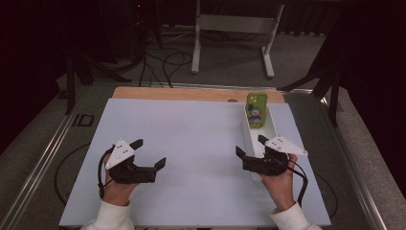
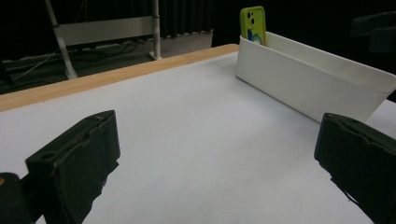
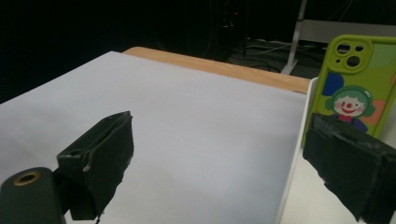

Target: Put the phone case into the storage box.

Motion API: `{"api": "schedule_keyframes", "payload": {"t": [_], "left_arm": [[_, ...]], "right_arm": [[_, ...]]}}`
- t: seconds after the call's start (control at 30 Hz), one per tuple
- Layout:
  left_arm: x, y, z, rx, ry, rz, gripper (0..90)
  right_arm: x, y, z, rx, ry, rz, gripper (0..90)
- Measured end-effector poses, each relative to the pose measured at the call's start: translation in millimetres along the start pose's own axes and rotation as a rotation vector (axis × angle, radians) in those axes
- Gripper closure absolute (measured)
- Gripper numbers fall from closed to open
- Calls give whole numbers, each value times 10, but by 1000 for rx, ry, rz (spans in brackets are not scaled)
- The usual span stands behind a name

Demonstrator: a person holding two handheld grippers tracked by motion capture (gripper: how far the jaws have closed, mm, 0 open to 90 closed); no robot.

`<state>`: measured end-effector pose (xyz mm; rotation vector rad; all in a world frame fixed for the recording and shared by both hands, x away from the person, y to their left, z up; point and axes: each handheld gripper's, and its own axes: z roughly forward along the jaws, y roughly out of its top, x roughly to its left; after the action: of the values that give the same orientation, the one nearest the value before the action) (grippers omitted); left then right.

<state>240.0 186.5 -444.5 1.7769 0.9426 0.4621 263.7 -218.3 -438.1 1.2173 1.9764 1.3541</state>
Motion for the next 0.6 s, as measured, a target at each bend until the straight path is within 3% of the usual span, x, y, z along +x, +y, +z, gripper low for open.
{"api": "schedule_keyframes", "payload": {"t": [0.33,0.6], "left_arm": [[11,-20,-42,-8,-6,11,9],[113,-125,-168,-39,2,4,9]], "right_arm": [[89,-143,-135,-1,24,3,89],[158,-321,-258,-29,21,-20,89]]}}
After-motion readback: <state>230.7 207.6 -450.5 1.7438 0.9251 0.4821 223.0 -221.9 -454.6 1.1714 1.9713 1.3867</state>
